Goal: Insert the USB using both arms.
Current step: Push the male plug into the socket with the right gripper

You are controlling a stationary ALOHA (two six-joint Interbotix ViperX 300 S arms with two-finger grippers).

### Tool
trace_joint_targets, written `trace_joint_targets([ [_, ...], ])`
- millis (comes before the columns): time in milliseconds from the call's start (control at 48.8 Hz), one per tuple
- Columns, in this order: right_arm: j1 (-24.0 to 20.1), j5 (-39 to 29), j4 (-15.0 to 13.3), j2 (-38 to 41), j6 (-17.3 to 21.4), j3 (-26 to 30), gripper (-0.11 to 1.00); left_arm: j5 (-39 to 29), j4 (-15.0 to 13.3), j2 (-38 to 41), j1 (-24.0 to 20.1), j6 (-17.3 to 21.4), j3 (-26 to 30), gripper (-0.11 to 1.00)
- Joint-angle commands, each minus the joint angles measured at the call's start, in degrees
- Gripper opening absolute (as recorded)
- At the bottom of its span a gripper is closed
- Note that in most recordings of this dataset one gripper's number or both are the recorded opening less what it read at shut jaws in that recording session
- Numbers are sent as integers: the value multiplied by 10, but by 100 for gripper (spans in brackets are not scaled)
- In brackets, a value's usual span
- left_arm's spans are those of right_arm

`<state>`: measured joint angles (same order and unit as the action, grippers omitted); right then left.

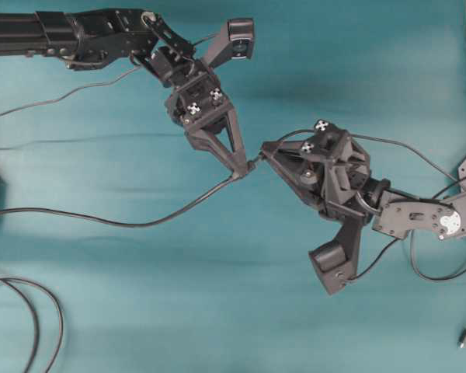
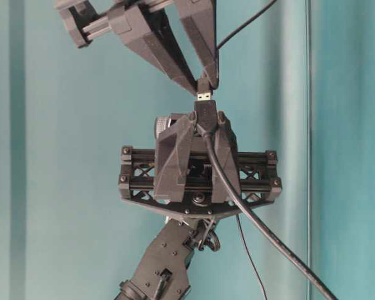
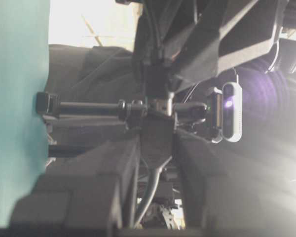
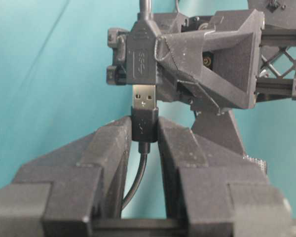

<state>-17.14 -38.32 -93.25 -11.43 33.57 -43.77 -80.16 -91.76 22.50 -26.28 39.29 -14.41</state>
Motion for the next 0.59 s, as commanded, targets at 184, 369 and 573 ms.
trace_joint_targets([
  [184,-6,2,-5,-4,2,16,21,34,-3,-10,-21,1,11,22],
  [369,-8,2,-5,-4,4,15,21,39,2,-11,-24,-2,13,22],
  [573,-11,2,-4,-4,4,14,21,52,4,-11,-27,-3,12,22],
])
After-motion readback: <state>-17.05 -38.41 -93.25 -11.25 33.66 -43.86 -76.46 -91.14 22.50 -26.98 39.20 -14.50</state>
